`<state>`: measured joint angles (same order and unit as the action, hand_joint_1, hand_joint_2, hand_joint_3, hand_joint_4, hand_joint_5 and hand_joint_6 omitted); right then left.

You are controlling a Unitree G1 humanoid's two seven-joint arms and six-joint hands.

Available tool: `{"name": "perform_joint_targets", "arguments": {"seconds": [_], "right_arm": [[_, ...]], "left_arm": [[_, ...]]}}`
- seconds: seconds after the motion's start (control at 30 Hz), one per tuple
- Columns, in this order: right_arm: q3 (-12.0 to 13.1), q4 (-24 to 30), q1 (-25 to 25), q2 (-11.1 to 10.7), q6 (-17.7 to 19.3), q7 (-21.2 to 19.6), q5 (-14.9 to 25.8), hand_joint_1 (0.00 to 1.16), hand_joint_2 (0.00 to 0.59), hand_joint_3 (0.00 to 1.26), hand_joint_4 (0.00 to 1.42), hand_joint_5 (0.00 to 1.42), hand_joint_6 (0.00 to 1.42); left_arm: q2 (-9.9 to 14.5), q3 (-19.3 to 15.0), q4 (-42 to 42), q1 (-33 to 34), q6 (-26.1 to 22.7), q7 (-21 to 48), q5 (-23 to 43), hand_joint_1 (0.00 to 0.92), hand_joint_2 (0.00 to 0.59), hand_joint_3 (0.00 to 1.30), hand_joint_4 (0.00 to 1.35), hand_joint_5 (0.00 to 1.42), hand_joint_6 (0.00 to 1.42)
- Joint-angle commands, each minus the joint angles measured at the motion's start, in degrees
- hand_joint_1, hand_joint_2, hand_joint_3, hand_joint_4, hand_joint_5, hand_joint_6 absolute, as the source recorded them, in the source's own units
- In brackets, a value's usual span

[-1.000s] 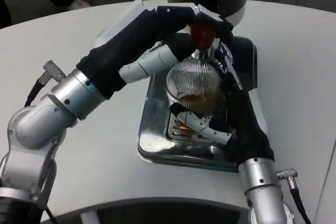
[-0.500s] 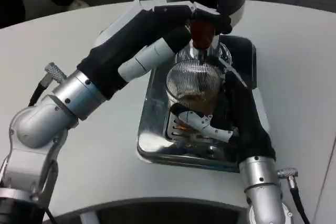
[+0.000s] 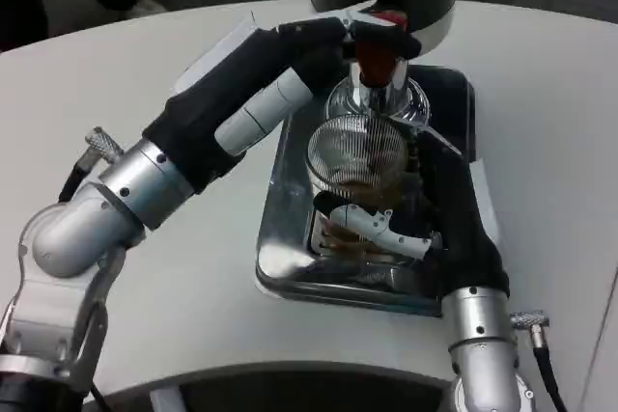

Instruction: Grasp the cup under the faucet to collect the drink, then remove the cup.

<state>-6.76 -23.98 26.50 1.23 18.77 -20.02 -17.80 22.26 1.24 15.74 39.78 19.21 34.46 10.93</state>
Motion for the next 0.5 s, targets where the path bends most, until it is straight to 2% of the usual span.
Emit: {"name": "perform_joint_targets", "arguments": {"seconds": [0.03,0.3,0.5], "right_arm": [[0.1,0.0,-0.5,0.2,0.5,-1.4,-0.8,0.98,0.155,0.56,0.62,0.71,0.61],[0.3,1.6,-1.0,-0.3,0.0,-2.6,-2.1,1.02,0.156,0.62,0.67,0.79,0.73],[0.2,3.1,-1.7,-0.6,-0.7,-2.4,-2.5,1.03,0.156,0.65,0.7,0.82,0.76]], "left_arm": [[0.6,0.1,0.3,-2.7,-2.7,1.4,-0.6,0.0,0.048,0.32,0.06,0.21,0.17],[0.2,-1.0,-2.1,-4.0,-5.3,1.0,0.8,0.0,0.047,0.27,0.03,0.19,0.19],[0.1,-1.5,-4.0,-4.9,-7.0,0.8,2.1,0.0,0.047,0.22,0.01,0.18,0.19]]}}
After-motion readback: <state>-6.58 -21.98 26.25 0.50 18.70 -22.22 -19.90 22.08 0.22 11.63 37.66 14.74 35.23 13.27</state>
